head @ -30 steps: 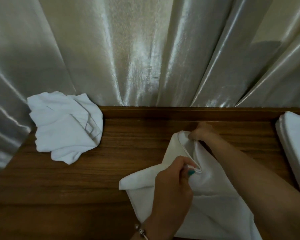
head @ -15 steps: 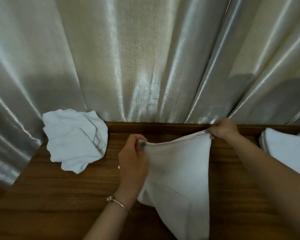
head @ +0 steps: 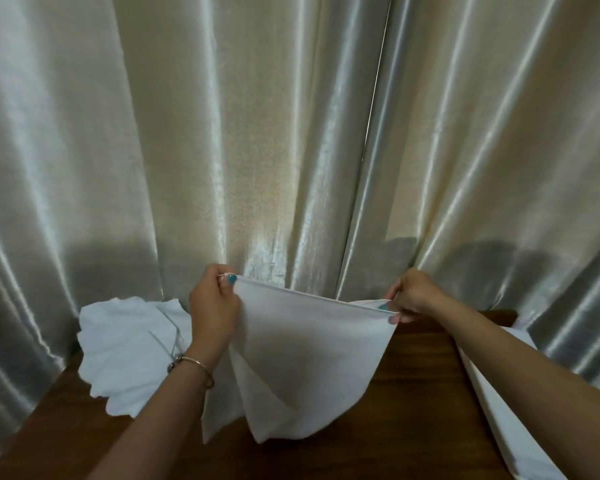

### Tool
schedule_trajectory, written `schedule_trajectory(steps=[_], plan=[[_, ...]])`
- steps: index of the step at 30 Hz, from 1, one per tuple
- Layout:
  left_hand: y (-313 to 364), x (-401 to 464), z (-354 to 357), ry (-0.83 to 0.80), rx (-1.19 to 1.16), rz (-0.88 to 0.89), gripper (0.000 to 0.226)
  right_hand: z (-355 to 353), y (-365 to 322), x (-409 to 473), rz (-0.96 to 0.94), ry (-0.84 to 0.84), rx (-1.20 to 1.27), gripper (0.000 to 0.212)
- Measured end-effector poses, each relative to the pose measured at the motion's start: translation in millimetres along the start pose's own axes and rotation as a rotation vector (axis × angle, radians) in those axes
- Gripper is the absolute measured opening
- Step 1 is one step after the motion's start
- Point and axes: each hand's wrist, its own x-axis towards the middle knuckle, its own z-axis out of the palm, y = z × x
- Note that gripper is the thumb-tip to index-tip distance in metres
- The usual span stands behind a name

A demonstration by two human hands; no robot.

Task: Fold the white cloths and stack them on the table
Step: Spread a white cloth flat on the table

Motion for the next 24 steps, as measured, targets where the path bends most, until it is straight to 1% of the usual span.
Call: schedule_trajectory(steps=[3, 5, 9, 11, 14, 17, 21, 24], plan=[[7, 12, -8, 0.011, -0.008, -0.025, 0.018, -12, -5, -11, -0.032, 0.06, 0.071, 0.012], [9, 18, -13, 0.012, -0.007, -0.029, 0.019, -19, -6, -14, -0.013, 0.099, 0.126, 0.012], [13, 22, -14, -0.026, -0.016, -0.031, 0.021, -30, -10, -19, -0.014, 0.188, 0.241, 0.032], [13, 24, -14, -0.031, -0.022, -0.048, 0.022, -31, -12, -22, -0.022, 0.162, 0.312, 0.033], [10, 30, -13, -0.027, -0.031, -0.062, 0.023, -33, -15, -22, 0.023, 0.091, 0.443, 0.024], [8, 32, -15, -0.025, -0.031, -0.055, 0.021, -31, -19, -19, 0.081, 0.071, 0.552, 0.017], [7, 38, -22, -0.034, -0.03, -0.051, 0.018, -26, -25, -14, 0.059, 0.109, 0.669, 0.02], [2, 43, -27, -0.045, -0.026, -0.05, 0.018, -26, -30, -12, 0.026, 0.096, 0.72, 0.023]])
